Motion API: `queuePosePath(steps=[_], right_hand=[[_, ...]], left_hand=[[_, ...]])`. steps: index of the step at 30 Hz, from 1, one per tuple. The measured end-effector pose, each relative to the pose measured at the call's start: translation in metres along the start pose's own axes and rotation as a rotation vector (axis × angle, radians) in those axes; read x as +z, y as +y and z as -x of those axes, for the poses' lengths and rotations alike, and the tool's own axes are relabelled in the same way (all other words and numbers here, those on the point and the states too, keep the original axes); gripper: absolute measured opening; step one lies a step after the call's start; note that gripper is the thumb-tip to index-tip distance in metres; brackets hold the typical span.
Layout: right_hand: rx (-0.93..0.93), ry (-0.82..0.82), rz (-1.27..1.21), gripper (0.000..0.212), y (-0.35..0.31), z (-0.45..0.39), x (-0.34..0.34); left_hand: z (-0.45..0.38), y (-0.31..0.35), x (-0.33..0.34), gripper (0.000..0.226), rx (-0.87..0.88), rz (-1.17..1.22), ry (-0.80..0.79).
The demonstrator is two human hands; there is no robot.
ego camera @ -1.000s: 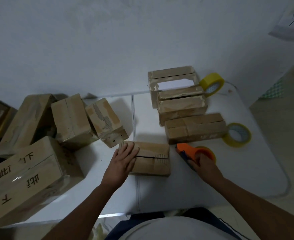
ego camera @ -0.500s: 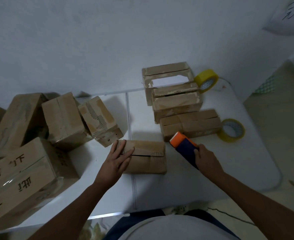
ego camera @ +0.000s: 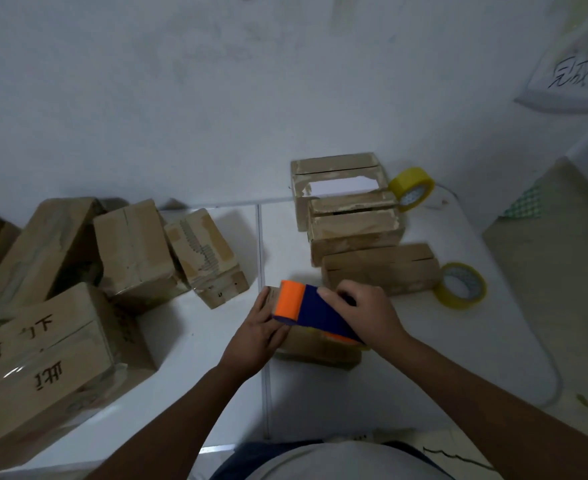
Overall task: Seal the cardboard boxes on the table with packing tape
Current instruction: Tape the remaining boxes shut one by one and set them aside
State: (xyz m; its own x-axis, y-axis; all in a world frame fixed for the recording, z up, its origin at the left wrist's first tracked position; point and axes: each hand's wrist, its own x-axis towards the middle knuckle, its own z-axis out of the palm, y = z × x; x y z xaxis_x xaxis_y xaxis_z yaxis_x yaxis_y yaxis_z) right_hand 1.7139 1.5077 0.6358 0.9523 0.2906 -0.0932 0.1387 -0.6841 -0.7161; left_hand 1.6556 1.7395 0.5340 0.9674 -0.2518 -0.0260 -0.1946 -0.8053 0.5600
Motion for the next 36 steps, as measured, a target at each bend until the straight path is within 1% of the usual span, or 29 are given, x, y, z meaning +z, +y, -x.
queuePosePath(steps=[2,4,5,6,7,9,10,11,12,13,14,16,19,21,25,29,32,36], right_hand=[[0.0,0.0,0.043,0.057,0.003,-0.002,0.007],[-0.007,0.004,0.056,0.061,0.006,-0.001,0.01],[-0.01,0.003,0.051,0.064,0.007,0.001,0.011],[-0.009,0.002,0.044,0.067,0.007,0.003,0.012],[-0.008,0.003,0.036,0.068,0.007,0.004,0.012],[-0.009,0.013,0.028,0.066,0.008,0.004,0.012],[-0.013,0.018,0.035,0.065,0.008,0.003,0.011],[-0.018,0.023,0.043,0.064,0.008,0.002,0.011],[-0.021,0.028,0.051,0.065,0.008,0.002,0.011],[-0.021,0.032,0.057,0.066,0.008,0.001,0.012],[-0.019,0.034,0.059,0.067,0.007,0.002,0.011],[-0.014,0.028,0.057,0.068,0.007,0.002,0.011],[-0.013,0.028,0.071,0.067,0.006,0.003,0.011],[-0.004,0.024,0.072,0.067,0.007,0.003,0.011],[0.001,0.001,0.079,0.066,0.003,0.004,0.009],[-0.014,-0.032,0.097,0.049,-0.009,0.002,0.002],[-0.064,-0.021,0.114,0.044,-0.019,-0.002,-0.008],[-0.09,-0.057,0.179,0.042,-0.023,-0.006,-0.02]], left_hand=[[0.0,0.003,-0.007,0.045,0.042,0.002,-0.032],[0.002,0.013,-0.019,0.033,0.084,0.061,0.03],[0.003,0.021,-0.027,0.028,0.017,0.143,0.083],[0.004,0.034,-0.038,0.024,-0.121,0.254,0.133],[0.004,0.046,-0.047,0.021,-0.309,0.405,0.169],[0.001,0.06,-0.059,0.022,-0.683,0.795,0.153],[-0.001,0.063,-0.061,0.026,-0.829,1.003,0.113],[-0.003,0.064,-0.063,0.035,-0.934,1.2,0.086],[-0.004,0.062,-0.063,0.045,-0.999,1.34,0.07],[-0.004,0.061,-0.064,0.052,-1.032,1.417,0.059],[-0.004,0.062,-0.067,0.054,-1.043,1.45,0.053],[-0.004,0.062,-0.069,0.048,-1.0,1.452,0.053],[-0.004,0.065,-0.074,0.021,-0.892,1.407,0.01],[-0.003,0.066,-0.075,0.013,-0.849,1.353,-0.001],[-0.001,0.071,-0.077,0.02,-0.837,1.211,0.049],[-0.002,0.075,-0.08,0.024,-0.807,1.048,0.126],[-0.007,0.076,-0.09,0.024,-0.758,1.044,0.198],[-0.013,0.071,-0.096,0.02,-0.705,1.087,0.269]])
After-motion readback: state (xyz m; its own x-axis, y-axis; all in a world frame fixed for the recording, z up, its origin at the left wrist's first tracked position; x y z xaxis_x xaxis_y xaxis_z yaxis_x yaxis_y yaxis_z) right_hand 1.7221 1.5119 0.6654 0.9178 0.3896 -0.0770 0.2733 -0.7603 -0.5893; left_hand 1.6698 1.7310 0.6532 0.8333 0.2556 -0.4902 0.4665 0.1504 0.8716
